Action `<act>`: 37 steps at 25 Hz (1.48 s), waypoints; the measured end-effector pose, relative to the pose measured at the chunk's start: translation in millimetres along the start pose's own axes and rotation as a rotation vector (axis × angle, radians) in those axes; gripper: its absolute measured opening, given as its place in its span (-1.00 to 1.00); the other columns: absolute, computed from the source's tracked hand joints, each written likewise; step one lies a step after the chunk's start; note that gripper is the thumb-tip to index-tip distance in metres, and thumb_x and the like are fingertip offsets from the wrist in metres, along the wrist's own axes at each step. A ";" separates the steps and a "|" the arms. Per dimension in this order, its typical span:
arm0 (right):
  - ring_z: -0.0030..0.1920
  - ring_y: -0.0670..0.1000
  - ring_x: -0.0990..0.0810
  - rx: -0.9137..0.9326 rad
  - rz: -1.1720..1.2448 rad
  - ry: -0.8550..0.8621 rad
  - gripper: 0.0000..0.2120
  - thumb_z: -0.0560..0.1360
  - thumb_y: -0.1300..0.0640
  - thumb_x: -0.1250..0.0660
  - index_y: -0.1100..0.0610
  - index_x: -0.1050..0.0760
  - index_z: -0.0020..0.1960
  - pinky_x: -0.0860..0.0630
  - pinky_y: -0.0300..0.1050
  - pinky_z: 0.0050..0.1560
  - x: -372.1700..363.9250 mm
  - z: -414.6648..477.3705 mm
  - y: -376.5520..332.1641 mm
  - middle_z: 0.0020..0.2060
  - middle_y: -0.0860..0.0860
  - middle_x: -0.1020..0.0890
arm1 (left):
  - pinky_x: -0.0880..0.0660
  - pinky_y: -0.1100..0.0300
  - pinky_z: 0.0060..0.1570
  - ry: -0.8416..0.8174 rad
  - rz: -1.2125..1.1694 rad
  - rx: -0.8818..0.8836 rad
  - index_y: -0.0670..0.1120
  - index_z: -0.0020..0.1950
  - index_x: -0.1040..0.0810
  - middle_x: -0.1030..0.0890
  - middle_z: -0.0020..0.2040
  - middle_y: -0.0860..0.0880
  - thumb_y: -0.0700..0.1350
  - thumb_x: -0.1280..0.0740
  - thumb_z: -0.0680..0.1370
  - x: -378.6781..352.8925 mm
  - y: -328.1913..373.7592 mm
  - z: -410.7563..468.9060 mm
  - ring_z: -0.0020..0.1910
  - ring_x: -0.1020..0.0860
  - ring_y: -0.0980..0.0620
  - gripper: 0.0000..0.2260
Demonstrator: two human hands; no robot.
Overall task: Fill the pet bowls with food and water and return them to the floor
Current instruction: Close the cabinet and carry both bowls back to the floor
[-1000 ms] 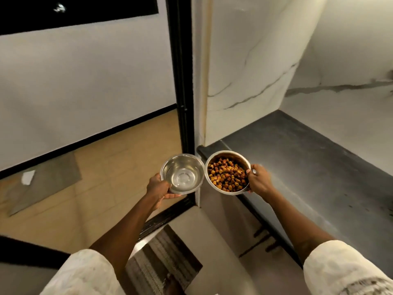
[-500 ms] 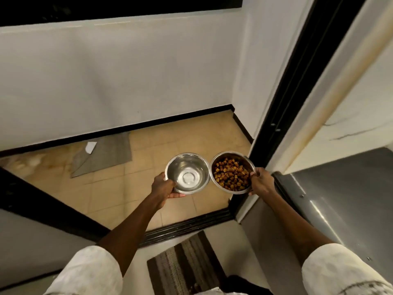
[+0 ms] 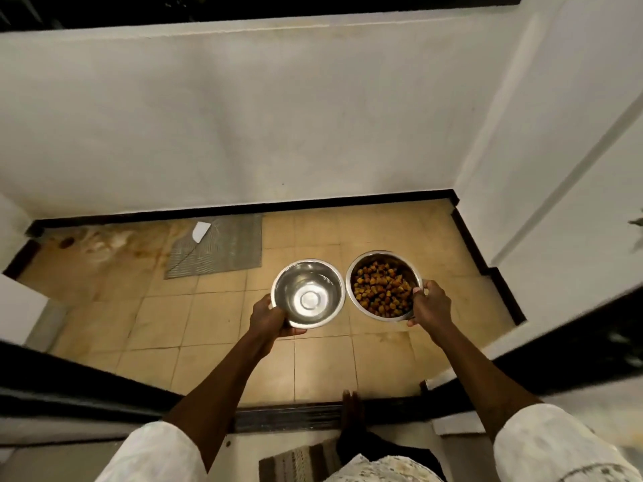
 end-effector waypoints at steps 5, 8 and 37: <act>-0.42 0.09 -0.66 0.019 -0.013 -0.046 -0.74 0.72 0.14 -0.18 0.23 -0.45 0.34 -0.60 -0.10 -0.54 -38.9 78.5 -64.6 0.02 0.19 -0.60 | -0.71 -0.19 -0.19 0.059 -0.099 0.009 -0.11 0.30 -0.59 -0.72 0.12 -0.24 -0.34 -0.47 0.54 2.7 52.6 73.9 -0.10 -0.77 -0.25 -0.64; -0.41 0.12 -0.69 0.000 -0.019 -0.078 -0.75 0.72 0.14 -0.17 0.20 -0.43 0.35 -0.60 -0.11 -0.52 -66.7 119.9 -90.7 0.06 0.20 -0.61 | -0.71 -0.20 -0.19 0.068 -0.136 0.030 -0.11 0.36 -0.55 -0.69 0.18 -0.23 -0.47 -0.39 0.51 4.5 75.8 119.9 -0.03 -0.75 -0.31 -0.53; 0.09 0.22 -0.64 -0.323 0.188 -0.114 -0.66 0.71 0.14 -0.21 0.13 -0.31 0.47 -0.69 -0.01 -0.39 -621.2 667.1 144.3 0.25 0.08 -0.46 | -0.72 -0.19 -0.15 0.167 -0.187 0.295 0.04 0.38 -0.48 -0.65 0.28 -0.22 -0.45 -0.42 0.53 -50.1 -156.6 869.7 0.05 -0.73 -0.30 -0.45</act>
Point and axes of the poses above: each hand's wrist, its own z-axis towards the middle knuckle, its own x-axis out of the back of the hand, y = z × x, the point moved 7 cm from there along z, towards the middle knuckle
